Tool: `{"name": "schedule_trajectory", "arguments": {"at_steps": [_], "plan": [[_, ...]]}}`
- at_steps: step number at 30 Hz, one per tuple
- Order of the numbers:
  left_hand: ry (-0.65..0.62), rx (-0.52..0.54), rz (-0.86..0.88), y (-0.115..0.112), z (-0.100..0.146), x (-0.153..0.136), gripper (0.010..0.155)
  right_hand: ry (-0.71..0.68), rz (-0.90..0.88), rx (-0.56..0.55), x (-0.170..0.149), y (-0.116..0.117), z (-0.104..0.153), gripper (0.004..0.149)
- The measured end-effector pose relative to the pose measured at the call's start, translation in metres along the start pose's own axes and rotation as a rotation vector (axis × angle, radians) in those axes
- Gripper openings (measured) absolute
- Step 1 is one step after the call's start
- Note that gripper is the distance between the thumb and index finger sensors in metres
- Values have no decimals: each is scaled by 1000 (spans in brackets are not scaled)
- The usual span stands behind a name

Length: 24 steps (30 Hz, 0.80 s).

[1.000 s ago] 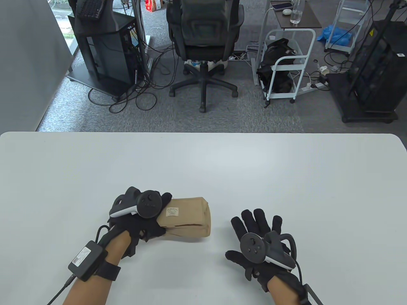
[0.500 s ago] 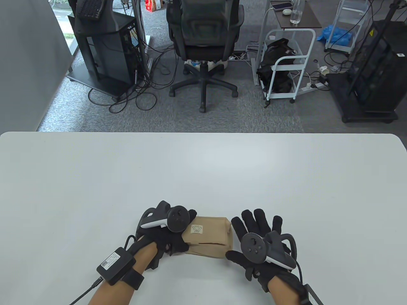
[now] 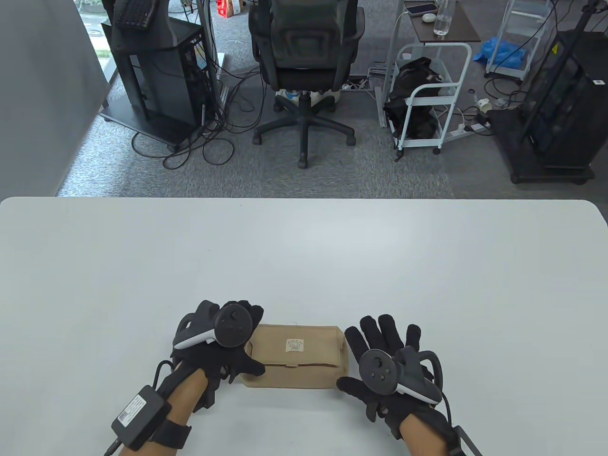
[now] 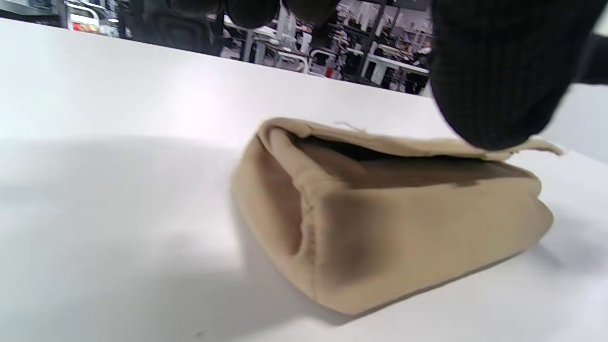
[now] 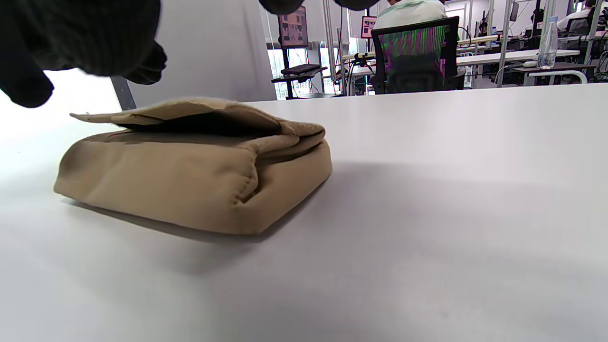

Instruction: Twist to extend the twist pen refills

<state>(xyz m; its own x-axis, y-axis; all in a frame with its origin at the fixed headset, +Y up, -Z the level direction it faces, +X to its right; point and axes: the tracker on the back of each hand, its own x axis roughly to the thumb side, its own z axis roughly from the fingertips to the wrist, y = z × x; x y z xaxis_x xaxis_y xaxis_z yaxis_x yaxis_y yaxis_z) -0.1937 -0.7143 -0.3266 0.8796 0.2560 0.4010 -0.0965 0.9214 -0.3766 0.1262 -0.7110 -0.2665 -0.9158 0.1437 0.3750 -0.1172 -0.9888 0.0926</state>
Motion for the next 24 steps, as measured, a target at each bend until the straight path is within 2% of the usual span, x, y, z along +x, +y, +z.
{"name": "schedule_trajectory", "arguments": {"at_steps": [4, 11, 17, 19, 24], "plan": [[79, 51, 9, -8, 17, -9, 97, 3, -8, 2, -1, 0, 0, 96], [139, 101, -29, -37, 15, -6, 78, 3, -14, 12, 0, 2, 1, 96], [176, 60, -138, -54, 3, 5, 74, -6, -22, 7, 2, -1, 1, 95], [180, 92, -160, -55, 3, 7, 72, -20, -23, -2, 5, -5, 2, 95], [189, 83, -202, -56, 1, 12, 69, -53, 4, -65, 20, -17, -2, 88]]}}
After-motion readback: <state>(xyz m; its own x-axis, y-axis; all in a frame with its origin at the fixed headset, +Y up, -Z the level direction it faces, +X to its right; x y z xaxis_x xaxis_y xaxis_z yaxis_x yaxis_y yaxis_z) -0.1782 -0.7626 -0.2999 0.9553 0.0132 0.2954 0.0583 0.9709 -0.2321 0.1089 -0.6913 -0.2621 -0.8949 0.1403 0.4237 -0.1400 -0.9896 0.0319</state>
